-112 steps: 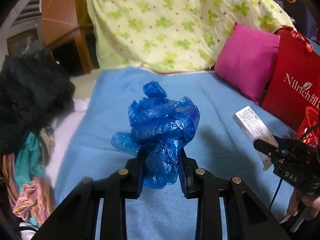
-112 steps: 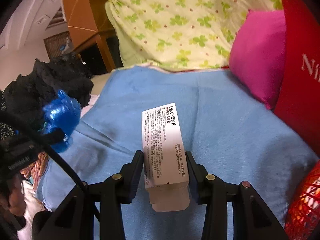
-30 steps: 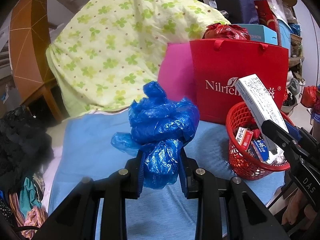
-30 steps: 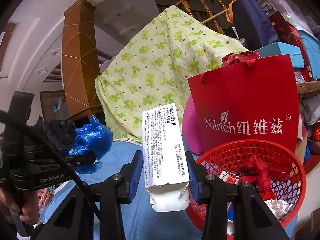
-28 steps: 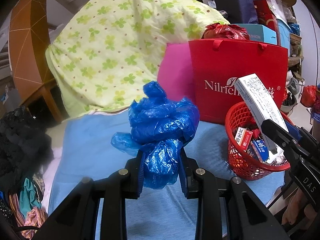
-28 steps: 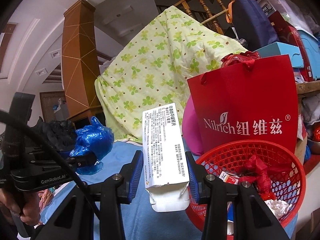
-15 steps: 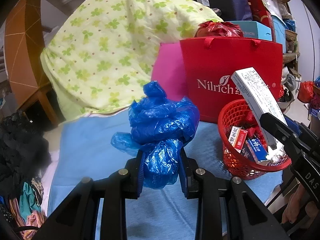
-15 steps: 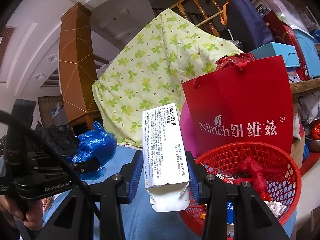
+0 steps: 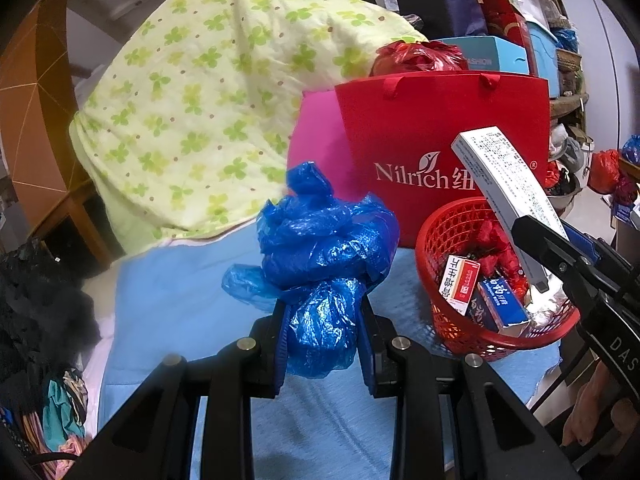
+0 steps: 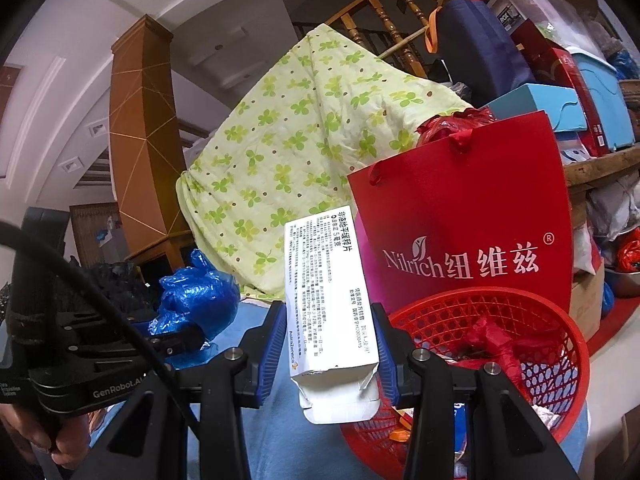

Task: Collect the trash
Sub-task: 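Hold the blue bag and white box above the red basket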

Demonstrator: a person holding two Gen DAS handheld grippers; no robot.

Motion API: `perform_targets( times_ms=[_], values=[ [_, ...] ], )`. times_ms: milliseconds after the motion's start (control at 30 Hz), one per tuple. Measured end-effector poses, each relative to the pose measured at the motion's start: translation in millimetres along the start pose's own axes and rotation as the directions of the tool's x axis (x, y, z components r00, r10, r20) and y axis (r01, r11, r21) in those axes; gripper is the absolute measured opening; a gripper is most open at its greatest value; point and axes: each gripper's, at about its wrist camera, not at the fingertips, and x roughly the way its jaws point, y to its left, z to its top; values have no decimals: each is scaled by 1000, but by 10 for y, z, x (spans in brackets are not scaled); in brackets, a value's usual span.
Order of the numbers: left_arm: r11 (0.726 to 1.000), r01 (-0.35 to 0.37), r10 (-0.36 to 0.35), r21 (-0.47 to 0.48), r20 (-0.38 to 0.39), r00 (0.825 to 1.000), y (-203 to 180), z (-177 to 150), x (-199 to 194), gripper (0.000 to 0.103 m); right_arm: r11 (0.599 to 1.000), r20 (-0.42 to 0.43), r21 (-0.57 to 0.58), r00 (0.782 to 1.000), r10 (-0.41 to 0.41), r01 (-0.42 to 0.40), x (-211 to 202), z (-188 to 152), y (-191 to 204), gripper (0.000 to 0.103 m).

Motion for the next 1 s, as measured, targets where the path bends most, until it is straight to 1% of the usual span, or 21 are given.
perform_targets(
  times_ms=[1000],
  values=[
    [996,54,-54,67,4,999,-397,130,94,32,995,28,86,998,-54,52,-205,57,-263,45]
  ],
)
